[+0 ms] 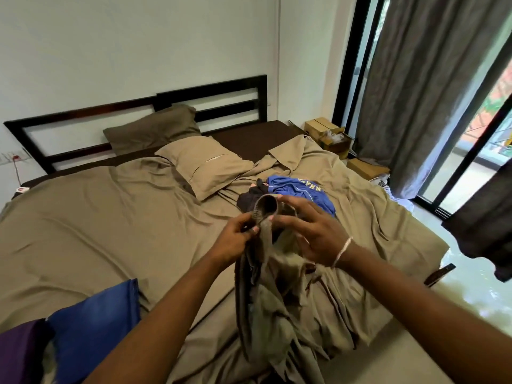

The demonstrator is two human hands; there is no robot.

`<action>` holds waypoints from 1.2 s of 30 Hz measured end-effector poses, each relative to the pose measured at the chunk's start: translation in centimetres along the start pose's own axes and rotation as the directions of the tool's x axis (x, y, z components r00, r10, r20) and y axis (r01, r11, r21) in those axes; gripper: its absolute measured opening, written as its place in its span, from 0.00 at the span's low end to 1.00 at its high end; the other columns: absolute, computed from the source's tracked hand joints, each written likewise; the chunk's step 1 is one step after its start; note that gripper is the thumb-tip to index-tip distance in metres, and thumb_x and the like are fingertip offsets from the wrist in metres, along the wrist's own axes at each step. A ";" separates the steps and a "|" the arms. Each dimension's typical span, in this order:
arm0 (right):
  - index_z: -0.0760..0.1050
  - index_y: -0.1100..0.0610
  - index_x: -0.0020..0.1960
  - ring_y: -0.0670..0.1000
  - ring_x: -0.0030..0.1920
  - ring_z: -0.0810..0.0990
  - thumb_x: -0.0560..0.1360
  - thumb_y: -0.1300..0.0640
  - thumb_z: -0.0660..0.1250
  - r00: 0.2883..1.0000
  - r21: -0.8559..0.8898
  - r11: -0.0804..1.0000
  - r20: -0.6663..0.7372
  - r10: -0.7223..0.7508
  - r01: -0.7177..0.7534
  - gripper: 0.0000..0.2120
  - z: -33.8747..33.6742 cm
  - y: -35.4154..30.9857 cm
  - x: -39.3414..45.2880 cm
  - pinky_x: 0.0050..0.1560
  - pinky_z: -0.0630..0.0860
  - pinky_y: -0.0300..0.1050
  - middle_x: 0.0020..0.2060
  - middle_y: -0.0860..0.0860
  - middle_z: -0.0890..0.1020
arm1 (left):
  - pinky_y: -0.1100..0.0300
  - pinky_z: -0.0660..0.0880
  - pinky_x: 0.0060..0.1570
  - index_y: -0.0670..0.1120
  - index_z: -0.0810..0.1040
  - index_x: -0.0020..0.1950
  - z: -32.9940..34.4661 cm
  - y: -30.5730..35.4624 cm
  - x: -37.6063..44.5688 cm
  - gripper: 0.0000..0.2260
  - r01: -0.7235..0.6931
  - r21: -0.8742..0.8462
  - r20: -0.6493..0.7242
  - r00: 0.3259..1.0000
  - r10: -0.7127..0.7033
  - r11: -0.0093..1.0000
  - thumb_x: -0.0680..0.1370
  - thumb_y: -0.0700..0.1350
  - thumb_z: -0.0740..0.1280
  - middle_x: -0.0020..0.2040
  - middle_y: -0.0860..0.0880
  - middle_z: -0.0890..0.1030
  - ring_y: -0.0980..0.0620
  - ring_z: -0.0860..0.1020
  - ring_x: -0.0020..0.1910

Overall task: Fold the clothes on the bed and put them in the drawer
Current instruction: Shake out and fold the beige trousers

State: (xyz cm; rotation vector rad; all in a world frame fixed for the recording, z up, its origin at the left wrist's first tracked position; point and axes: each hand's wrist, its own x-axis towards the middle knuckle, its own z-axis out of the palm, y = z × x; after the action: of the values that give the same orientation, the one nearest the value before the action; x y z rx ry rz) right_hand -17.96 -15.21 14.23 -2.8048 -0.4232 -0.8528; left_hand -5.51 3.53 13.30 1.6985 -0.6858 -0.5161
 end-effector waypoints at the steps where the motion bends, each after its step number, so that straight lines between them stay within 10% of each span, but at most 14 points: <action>1: 0.69 0.43 0.69 0.59 0.72 0.67 0.71 0.57 0.65 0.992 -0.118 0.987 0.079 -0.100 0.109 0.27 -1.1 0.7 1.0 0.64 0.72 0.59 0.74 0.54 0.67 | 0.55 0.78 0.57 0.40 0.78 0.60 0.2 0.4 -0.1 0.14 0.004 -0.021 0.067 0.998 -0.002 1.000 0.80 0.29 0.59 0.55 0.43 0.82 0.47 0.80 0.58; 7: 0.79 0.52 0.52 0.58 0.57 0.80 0.70 0.55 0.70 0.837 -0.125 0.912 0.461 -0.296 0.391 0.11 -5.5 1.1 6.1 0.57 0.75 0.59 0.56 0.52 0.81 | 0.67 0.76 0.50 0.34 0.76 0.60 1.5 2.4 -1.0 0.13 -0.022 -0.005 0.266 0.964 0.023 1.000 0.80 0.27 0.57 0.49 0.49 0.82 0.62 0.79 0.49; 11: 0.79 0.55 0.52 0.50 0.46 0.76 0.76 0.56 0.66 0.764 -0.086 0.981 0.641 -0.078 0.173 0.06 -7.2 0.5 8.7 0.47 0.76 0.48 0.50 0.51 0.80 | 0.69 0.74 0.43 0.50 0.73 0.66 3.3 2.3 -2.8 0.12 0.008 -0.085 0.115 0.993 0.002 0.996 0.85 0.47 0.56 0.54 0.58 0.79 0.68 0.78 0.50; 14: 0.83 0.56 0.49 0.46 0.45 0.74 0.75 0.58 0.69 0.819 -0.016 0.999 0.573 -0.026 0.043 0.05 -7.4 1.2 9.6 0.45 0.71 0.36 0.52 0.51 0.81 | 0.62 0.74 0.54 0.60 0.70 0.68 3.5 -1.7 -5.3 0.24 -0.055 -0.064 0.015 0.998 0.056 0.996 0.76 0.68 0.61 0.62 0.63 0.75 0.61 0.75 0.63; 17: 0.84 0.56 0.46 0.47 0.45 0.78 0.73 0.59 0.71 0.840 0.053 0.996 0.542 0.029 -0.069 0.03 -8.0 2.2 10.4 0.43 0.68 0.30 0.52 0.49 0.83 | 0.62 0.75 0.59 0.55 0.71 0.67 3.8 -8.0 -9.1 0.27 -0.076 0.227 0.079 0.995 0.059 0.971 0.71 0.59 0.74 0.63 0.55 0.76 0.60 0.75 0.62; 23: 0.83 0.50 0.38 0.46 0.46 0.82 0.68 0.62 0.76 0.860 0.269 0.947 0.510 0.016 -0.177 0.07 -11.0 4.0 11.3 0.45 0.75 0.34 0.45 0.45 0.84 | 0.60 0.76 0.56 0.66 0.77 0.59 1.3 -11.7 -11.1 0.14 0.124 0.406 0.033 0.988 -0.150 0.905 0.75 0.54 0.63 0.55 0.64 0.82 0.59 0.80 0.58; 26: 0.83 0.45 0.37 0.41 0.45 0.80 0.63 0.47 0.80 0.843 0.165 0.971 0.535 0.061 -0.175 0.07 -13.3 6.3 11.6 0.44 0.72 0.33 0.45 0.42 0.83 | 0.55 0.73 0.50 0.58 0.72 0.53 -3.9 -8.3 -8.8 0.11 0.166 0.688 -0.084 0.985 -0.149 0.706 0.76 0.59 0.57 0.52 0.50 0.83 0.46 0.81 0.53; 31: 0.85 0.53 0.39 0.44 0.39 0.81 0.57 0.35 0.74 0.873 -0.008 0.992 0.473 0.117 -0.129 0.23 -17.2 10.8 12.8 0.44 0.75 0.41 0.43 0.45 0.84 | 0.54 0.73 0.48 0.51 0.80 0.53 -11.6 2.5 -4.6 0.36 0.098 0.906 -0.167 0.977 0.135 0.411 0.64 0.68 0.43 0.49 0.46 0.84 0.44 0.81 0.51; 36: 0.81 0.44 0.35 0.41 0.34 0.79 0.63 0.38 0.75 0.903 -0.152 0.985 0.405 0.140 -0.084 0.11 -21.8 14.0 15.6 0.37 0.71 0.35 0.36 0.44 0.83 | 0.52 0.65 0.47 0.56 0.82 0.55 -16.2 12.2 -1.7 0.14 0.121 0.980 -0.178 0.888 0.424 0.159 0.76 0.53 0.60 0.50 0.48 0.84 0.45 0.81 0.53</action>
State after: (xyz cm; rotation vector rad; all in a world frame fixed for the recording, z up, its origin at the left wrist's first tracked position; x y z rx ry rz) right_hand -12.31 -30.50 39.67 -3.0960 -0.2633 -0.2598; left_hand 1.86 14.39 28.82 2.8099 -0.9404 0.7370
